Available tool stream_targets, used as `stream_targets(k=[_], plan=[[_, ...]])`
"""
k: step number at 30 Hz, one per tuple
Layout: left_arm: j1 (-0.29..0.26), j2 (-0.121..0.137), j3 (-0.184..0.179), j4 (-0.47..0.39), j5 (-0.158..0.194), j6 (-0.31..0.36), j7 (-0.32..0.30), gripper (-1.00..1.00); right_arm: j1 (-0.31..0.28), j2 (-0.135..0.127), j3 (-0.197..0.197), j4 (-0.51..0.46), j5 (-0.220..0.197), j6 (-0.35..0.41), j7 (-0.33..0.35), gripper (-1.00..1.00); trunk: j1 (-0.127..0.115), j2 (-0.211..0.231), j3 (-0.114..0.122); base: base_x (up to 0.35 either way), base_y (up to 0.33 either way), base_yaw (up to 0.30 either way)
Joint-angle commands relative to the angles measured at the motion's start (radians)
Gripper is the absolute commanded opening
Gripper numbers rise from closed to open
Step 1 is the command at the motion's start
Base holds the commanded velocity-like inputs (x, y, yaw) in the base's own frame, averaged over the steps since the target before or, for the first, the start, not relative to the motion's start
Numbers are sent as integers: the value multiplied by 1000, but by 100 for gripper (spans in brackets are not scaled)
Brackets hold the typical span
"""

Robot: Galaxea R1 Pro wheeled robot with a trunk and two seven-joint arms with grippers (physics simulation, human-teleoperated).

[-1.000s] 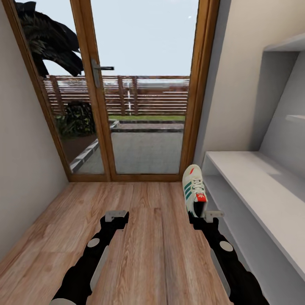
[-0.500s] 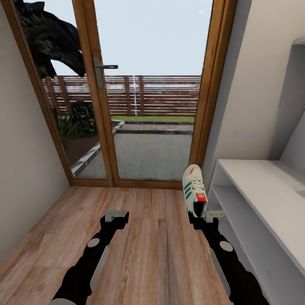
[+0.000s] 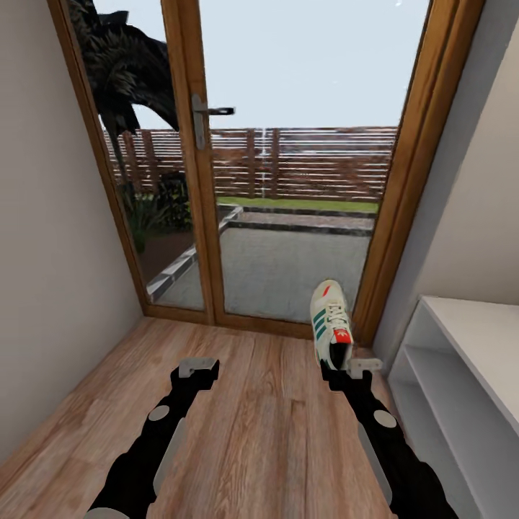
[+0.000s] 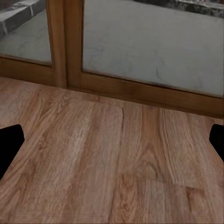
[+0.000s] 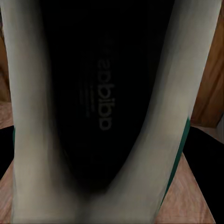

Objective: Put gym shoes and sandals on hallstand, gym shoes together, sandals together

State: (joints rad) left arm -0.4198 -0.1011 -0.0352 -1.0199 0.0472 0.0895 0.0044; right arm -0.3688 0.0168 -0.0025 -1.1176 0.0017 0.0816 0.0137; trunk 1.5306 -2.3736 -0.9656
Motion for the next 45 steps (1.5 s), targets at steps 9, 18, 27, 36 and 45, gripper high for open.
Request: stream_targets(k=[9,18,27,36,45], plan=[[0,0,0,-1,5,6,0,100,0,0,-1,-2,-2,6,2,-100,0,0,-1,233,-55,290],[0,0,0,-1,5,5,0,100,0,0,-1,-2,-2,6,2,-100,0,0,-1,27,-4,290],[0,0,-1,0,5,5,0,100,0,0,-1,-2,-2,6,2,-100,0,0,-1,21,-6,275],[0,0,-2,0,5,6,0,100,0,0,-1,-2,-2,6,2,-100,0,0,-1,286,-182,37],[0,0,-2,-1,5,6,0,100,-1,0,-1,-2,-2,6,2,-100,0,0,-1,291,-259,1]])
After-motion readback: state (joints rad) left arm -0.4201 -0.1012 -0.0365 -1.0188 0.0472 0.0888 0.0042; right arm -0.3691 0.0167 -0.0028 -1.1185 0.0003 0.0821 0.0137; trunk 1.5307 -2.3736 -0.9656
